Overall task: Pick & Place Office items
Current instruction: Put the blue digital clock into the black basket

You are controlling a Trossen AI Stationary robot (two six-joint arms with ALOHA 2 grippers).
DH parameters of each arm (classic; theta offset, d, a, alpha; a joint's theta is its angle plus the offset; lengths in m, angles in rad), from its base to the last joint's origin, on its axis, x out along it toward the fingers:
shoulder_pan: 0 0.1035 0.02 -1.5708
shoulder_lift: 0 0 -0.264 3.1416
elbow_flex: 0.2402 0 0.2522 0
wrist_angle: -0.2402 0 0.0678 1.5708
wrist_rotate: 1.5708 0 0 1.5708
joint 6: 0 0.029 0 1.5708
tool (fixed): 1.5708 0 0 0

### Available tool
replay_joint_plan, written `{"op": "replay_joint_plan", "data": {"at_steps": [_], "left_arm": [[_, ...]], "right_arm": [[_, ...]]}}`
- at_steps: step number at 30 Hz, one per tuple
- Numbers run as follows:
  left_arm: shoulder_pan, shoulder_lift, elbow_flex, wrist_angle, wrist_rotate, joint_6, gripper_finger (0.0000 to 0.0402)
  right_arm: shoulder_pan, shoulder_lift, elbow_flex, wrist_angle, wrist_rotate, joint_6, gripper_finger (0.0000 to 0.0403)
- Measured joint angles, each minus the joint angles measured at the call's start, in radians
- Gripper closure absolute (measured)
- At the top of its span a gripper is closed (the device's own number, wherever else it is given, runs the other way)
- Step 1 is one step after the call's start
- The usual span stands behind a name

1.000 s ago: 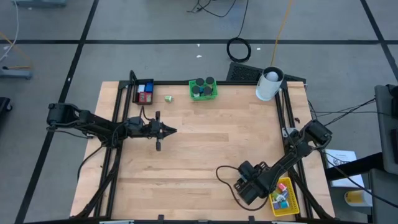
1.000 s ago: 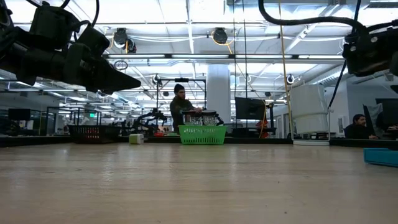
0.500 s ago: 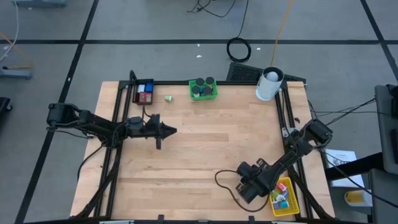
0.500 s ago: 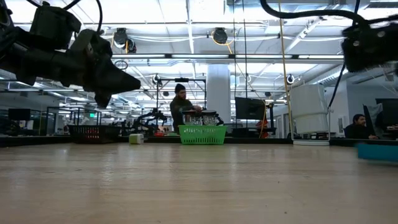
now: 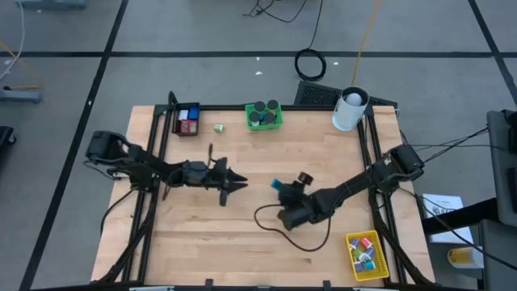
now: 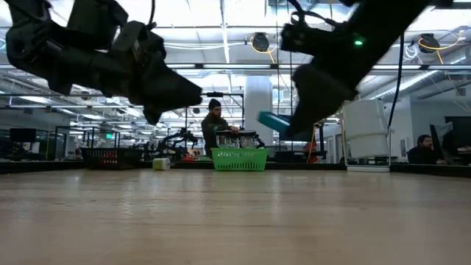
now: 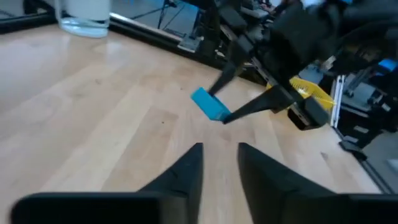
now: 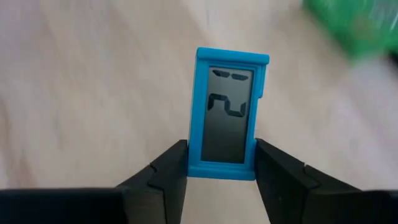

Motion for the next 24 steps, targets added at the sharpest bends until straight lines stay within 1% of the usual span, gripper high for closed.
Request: {"op": "replay_joint_plan", "data": {"at_steps": [2, 6, 8, 10, 12, 14, 17, 20, 22, 24], "left_arm": [[-0.016, 0.050, 0.017, 0.038, -0.010, 0.024, 0.0267], [-0.051, 0.129, 0.009, 0.215, -0.027, 0.102, 0.0203], [-0.071, 0.155, 0.010, 0.287, -0.030, 0.159, 0.0181], [-0.089, 0.174, 0.013, 0.311, -0.053, 0.209, 0.0166], [-0.101, 0.190, 0.018, 0.308, -0.083, 0.243, 0.0158], [-0.111, 0.201, 0.027, 0.309, -0.101, 0.265, 0.0157], [-0.123, 0.204, 0.042, 0.308, -0.113, 0.293, 0.0159], [-0.124, 0.204, 0.069, 0.308, -0.090, 0.305, 0.0160], [-0.127, 0.204, 0.095, 0.304, -0.059, 0.322, 0.0160], [-0.127, 0.203, 0.120, 0.293, -0.022, 0.318, 0.0160]], "right_arm": [[-0.019, 0.000, -0.004, 0.110, 0.039, -0.106, 0.0247], [-0.035, -0.001, -0.073, 0.408, 0.038, -0.254, 0.0243], [-0.039, -0.001, -0.122, 0.555, 0.036, -0.320, 0.0246], [-0.044, -0.001, -0.170, 0.726, 0.011, -0.389, 0.0248], [-0.050, -0.001, -0.217, 0.898, -0.031, -0.447, 0.0249], [-0.056, -0.001, -0.259, 1.056, -0.097, -0.521, 0.0246], [-0.065, -0.001, -0.310, 1.242, -0.180, -0.609, 0.0241], [-0.073, -0.001, -0.342, 1.345, -0.231, -0.652, 0.0241], [-0.074, -0.001, -0.352, 1.388, -0.270, -0.683, 0.0244], [-0.072, -0.001, -0.354, 1.418, -0.283, -0.703, 0.0244]]}}
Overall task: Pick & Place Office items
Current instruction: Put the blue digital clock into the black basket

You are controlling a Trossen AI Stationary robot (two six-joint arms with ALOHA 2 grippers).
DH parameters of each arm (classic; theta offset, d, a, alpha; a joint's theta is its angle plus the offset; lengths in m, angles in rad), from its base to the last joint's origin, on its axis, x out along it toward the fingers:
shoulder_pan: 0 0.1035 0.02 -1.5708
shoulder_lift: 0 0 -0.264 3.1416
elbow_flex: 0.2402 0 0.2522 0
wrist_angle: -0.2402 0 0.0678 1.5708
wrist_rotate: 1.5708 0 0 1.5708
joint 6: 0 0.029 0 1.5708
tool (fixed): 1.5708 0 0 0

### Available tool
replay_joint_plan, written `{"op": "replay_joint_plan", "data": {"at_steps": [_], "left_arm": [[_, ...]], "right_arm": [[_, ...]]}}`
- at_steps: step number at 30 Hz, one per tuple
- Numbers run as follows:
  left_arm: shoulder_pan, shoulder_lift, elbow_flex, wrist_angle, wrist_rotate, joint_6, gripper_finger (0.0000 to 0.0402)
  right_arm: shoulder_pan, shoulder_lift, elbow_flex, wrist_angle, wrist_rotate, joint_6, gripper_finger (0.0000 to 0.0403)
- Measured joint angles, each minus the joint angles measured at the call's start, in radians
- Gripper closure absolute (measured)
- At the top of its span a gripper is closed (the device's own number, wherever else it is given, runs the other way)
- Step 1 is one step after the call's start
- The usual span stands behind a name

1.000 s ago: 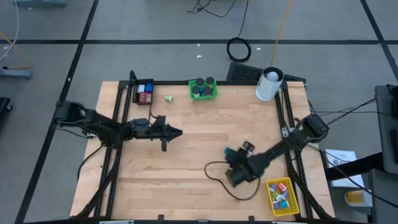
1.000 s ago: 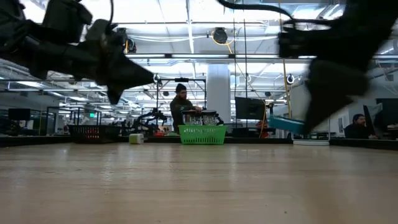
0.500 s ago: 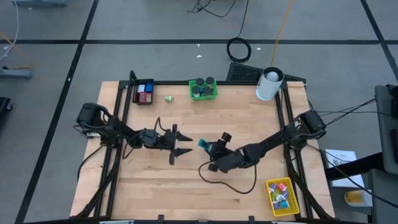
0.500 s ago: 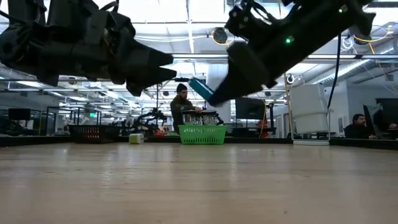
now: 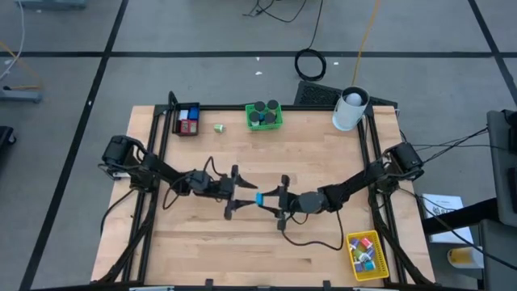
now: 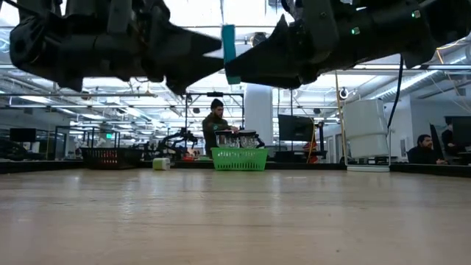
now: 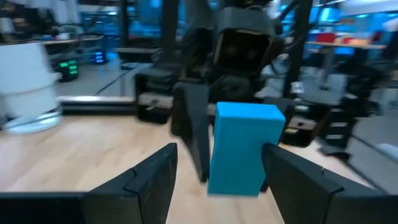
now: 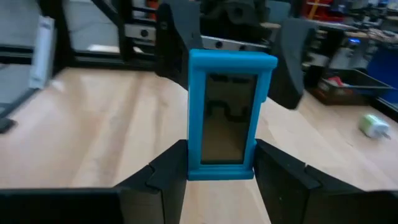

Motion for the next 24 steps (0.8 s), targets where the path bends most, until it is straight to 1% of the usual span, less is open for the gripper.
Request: {"op": "replay_joint_plan", "data": {"at_steps": [3, 4, 7, 10, 15, 18, 21, 23, 24], "left_arm": [[-0.002, 0.000, 0.027, -0.016, 0.063, -0.002, 0.0160], [-0.004, 0.000, 0.033, -0.014, 0.068, 0.001, 0.0160], [-0.012, -0.001, 0.039, 0.000, 0.067, 0.018, 0.0160], [-0.011, -0.001, 0.038, -0.027, 0.067, 0.016, 0.0160], [-0.012, -0.001, 0.039, -0.043, 0.067, -0.028, 0.0160], [-0.019, 0.000, 0.063, -0.046, 0.065, -0.043, 0.0160], [-0.034, -0.001, 0.112, -0.125, 0.032, -0.047, 0.0160], [-0.046, -0.001, 0.144, -0.205, -0.037, -0.034, 0.0160], [-0.047, -0.001, 0.161, -0.237, -0.052, -0.033, 0.0160]], "right_arm": [[0.000, 0.000, -0.001, 0.011, -0.011, -0.007, 0.0243], [0.000, 0.000, 0.000, 0.013, -0.013, -0.007, 0.0243], [-0.002, 0.000, -0.001, 0.025, -0.020, -0.019, 0.0244], [0.001, 0.000, 0.000, 0.032, -0.020, -0.025, 0.0246], [0.000, 0.000, 0.000, 0.032, -0.019, -0.024, 0.0245], [-0.005, 0.000, 0.000, 0.023, -0.020, -0.023, 0.0245], [-0.007, 0.000, 0.000, 0.018, -0.024, -0.025, 0.0245], [-0.007, 0.000, 0.000, 0.019, -0.030, -0.025, 0.0246], [-0.008, 0.000, 0.000, 0.019, -0.043, -0.024, 0.0246]]}}
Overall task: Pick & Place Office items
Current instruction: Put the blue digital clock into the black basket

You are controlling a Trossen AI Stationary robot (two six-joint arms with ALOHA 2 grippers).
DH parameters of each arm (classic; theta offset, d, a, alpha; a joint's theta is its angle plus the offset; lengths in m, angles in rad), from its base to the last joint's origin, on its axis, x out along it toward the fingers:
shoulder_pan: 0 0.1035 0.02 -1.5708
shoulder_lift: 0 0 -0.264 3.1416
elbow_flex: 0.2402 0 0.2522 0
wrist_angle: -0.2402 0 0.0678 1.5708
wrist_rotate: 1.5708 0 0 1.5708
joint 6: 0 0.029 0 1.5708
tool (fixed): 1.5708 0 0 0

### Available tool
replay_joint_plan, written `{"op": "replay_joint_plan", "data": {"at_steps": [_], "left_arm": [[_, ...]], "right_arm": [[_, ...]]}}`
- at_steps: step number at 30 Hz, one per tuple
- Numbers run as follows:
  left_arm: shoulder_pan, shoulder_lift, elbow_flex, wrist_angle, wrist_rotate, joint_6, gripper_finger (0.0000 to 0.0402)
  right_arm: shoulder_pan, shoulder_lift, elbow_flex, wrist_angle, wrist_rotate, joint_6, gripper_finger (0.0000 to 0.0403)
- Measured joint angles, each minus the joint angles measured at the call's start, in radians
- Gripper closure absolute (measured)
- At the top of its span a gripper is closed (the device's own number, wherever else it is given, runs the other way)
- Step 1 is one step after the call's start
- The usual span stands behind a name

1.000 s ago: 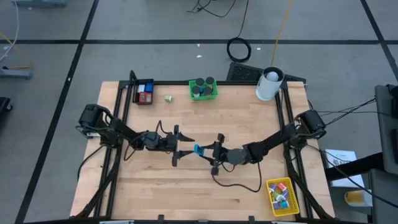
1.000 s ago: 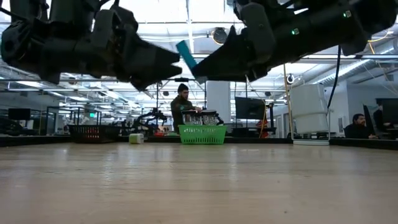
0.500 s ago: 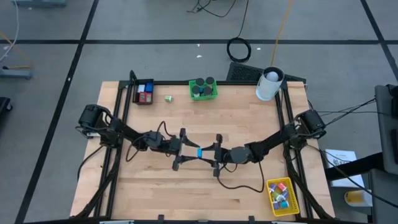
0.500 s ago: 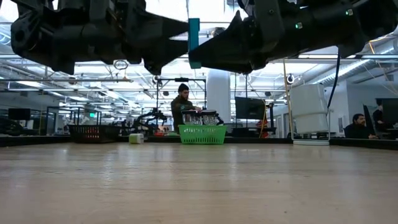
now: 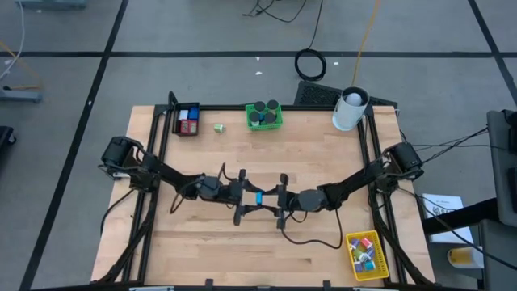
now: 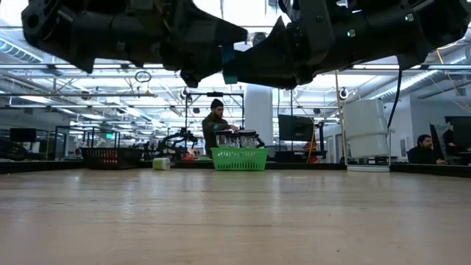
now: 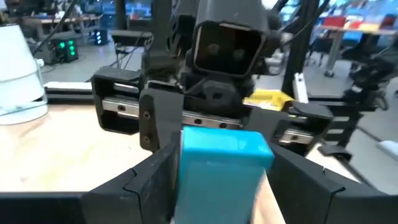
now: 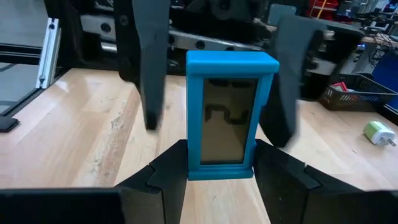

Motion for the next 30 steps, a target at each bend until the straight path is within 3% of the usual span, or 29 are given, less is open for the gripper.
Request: {"op": "replay_joint_plan", "data": {"at_steps": [10, 17, 22, 26, 30], "left_arm": [[-0.004, 0.000, 0.035, -0.056, 0.049, 0.041, 0.0163], [-0.006, 0.000, 0.035, -0.056, 0.043, 0.059, 0.0247], [-0.006, 0.000, 0.035, -0.055, 0.034, 0.059, 0.0247], [-0.007, -0.018, 0.033, -0.068, 0.002, 0.051, 0.0247], [-0.007, -0.063, 0.027, -0.132, -0.028, 0.068, 0.0247]], "right_arm": [[0.001, 0.000, 0.001, -0.002, -0.007, -0.008, 0.0244], [0.002, 0.000, 0.001, -0.001, -0.013, -0.027, 0.0243], [0.003, 0.000, 0.001, -0.004, -0.003, -0.035, 0.0238], [0.002, 0.000, 0.002, -0.032, 0.015, -0.033, 0.0201], [0.008, 0.000, 0.002, -0.071, 0.112, -0.028, 0.0143]]}}
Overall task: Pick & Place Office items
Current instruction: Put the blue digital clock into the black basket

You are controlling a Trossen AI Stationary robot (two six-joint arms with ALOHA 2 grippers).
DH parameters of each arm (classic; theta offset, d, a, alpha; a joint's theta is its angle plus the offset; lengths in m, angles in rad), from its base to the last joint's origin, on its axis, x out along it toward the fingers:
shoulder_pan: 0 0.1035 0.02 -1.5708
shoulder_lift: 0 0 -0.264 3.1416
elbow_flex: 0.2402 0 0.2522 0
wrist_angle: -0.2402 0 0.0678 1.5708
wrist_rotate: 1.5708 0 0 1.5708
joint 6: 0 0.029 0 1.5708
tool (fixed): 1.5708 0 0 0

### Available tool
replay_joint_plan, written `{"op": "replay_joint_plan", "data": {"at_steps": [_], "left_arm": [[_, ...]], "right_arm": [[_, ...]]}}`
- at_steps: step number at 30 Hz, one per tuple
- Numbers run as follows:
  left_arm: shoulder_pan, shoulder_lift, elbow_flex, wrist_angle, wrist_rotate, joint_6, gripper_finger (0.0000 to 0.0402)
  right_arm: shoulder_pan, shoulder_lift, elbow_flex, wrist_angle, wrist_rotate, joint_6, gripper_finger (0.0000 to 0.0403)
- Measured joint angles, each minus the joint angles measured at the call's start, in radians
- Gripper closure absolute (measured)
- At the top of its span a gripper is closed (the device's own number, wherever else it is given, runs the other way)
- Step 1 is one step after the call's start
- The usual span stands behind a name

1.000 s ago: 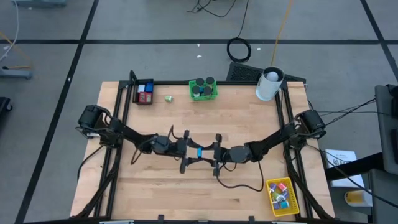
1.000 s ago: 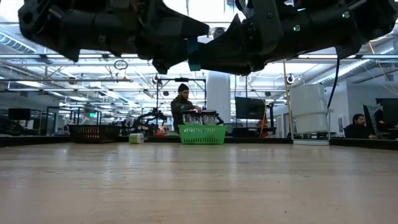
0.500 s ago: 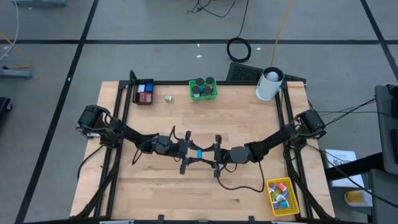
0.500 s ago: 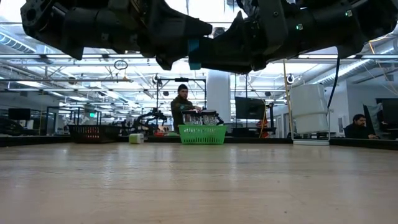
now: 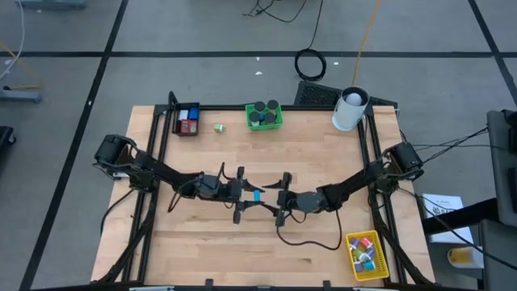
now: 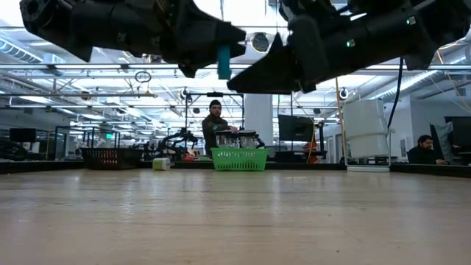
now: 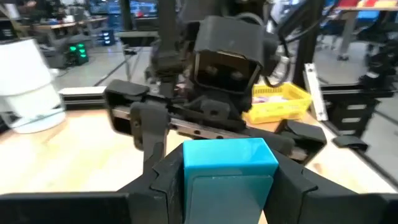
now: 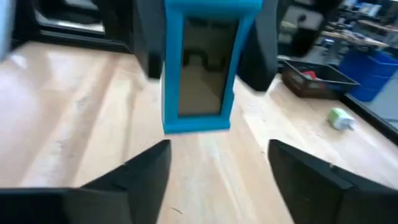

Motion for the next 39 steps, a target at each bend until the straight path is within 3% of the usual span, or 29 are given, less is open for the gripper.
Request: {"op": "replay_joint_plan", "data": {"at_steps": [5, 9, 15, 19, 24, 29, 34, 39], "left_arm": [[-0.005, -0.088, 0.000, -0.139, -0.092, 0.011, 0.0247], [-0.005, -0.200, 0.000, -0.308, -0.189, 0.011, 0.0247], [0.057, -0.427, 0.000, -0.740, -0.452, -0.120, 0.0247], [0.175, -0.576, 0.000, -1.043, -0.526, -0.284, 0.0247], [0.408, -0.673, 0.000, -1.306, -0.527, -0.431, 0.0247], [0.666, -0.667, 0.000, -1.344, -0.434, -0.382, 0.0247], [0.891, -0.613, 0.010, -1.335, -0.318, -0.313, 0.0246], [1.029, -0.542, 0.032, -1.328, -0.238, -0.274, 0.0246]], "right_arm": [[0.001, 0.000, 0.000, -0.023, 0.025, -0.027, 0.0092], [0.002, 0.000, 0.000, -0.078, 0.026, -0.026, 0.0096], [0.002, 0.000, 0.000, -0.180, 0.025, 0.018, 0.0181], [0.002, 0.000, 0.000, -0.186, 0.024, 0.022, 0.0255], [0.002, 0.000, 0.000, -0.186, 0.021, 0.019, 0.0334], [0.002, 0.000, 0.000, -0.186, 0.018, 0.015, 0.0393], [0.002, 0.000, 0.000, -0.186, 0.018, 0.002, 0.0391], [0.003, 0.000, 0.000, -0.186, 0.017, 0.001, 0.0397]]}}
